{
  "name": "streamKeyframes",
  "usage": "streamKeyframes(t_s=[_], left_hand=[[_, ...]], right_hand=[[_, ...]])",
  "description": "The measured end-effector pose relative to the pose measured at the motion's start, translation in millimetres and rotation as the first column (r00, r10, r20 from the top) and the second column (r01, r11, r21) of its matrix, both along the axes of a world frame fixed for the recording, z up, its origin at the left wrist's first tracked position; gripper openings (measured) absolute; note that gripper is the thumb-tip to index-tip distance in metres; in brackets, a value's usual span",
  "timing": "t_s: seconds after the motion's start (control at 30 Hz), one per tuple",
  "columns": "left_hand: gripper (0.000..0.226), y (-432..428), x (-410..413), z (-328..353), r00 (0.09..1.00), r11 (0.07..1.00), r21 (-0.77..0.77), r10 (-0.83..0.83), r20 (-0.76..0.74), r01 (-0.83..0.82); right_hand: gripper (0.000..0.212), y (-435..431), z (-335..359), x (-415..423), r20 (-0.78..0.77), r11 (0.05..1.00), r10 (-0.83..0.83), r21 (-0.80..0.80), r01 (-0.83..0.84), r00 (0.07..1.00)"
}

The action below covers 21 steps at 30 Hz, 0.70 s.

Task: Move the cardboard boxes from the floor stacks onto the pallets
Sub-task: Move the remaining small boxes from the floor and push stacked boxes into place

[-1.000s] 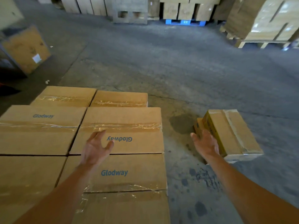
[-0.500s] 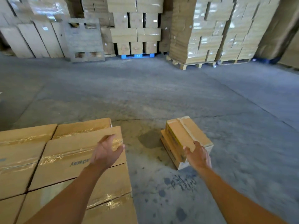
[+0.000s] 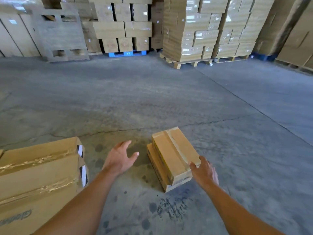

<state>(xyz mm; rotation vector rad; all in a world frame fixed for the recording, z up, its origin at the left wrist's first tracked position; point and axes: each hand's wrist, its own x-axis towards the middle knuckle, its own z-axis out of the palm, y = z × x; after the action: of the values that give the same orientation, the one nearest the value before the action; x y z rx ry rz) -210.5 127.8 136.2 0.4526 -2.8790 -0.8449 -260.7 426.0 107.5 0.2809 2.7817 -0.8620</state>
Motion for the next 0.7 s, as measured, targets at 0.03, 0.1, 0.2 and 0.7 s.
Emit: streamKeyframes(t_s=[0.03,0.1,0.2,0.7], left_hand=[[0.066,12.1,-16.1,-3.6,1.0,1.0,0.001,-0.02,0.019,0.02],[0.069,31.9,-49.5,-8.3,0.997,0.998,0.018,-0.056,0.059,0.055],[0.069,50.0,-97.1,-13.9,0.987,0.991,0.007,-0.131,0.099,0.131],[0.079,-32.0,-430.5,-174.8,0.734,0.799,0.102,-0.587,0.343,0.592]], right_hand=[[0.06,2.7,-2.3,-17.5,0.005,1.0,0.007,-0.001,-0.007,1.0],[0.058,4.6,-5.1,-52.3,0.02,1.0,0.004,-0.016,-0.004,1.0],[0.06,-0.4,-13.4,-92.5,0.035,1.0,0.013,-0.028,-0.012,0.999],[0.065,-100.4,-169.2,-258.9,0.327,0.77,-0.589,-0.05,0.636,0.739]])
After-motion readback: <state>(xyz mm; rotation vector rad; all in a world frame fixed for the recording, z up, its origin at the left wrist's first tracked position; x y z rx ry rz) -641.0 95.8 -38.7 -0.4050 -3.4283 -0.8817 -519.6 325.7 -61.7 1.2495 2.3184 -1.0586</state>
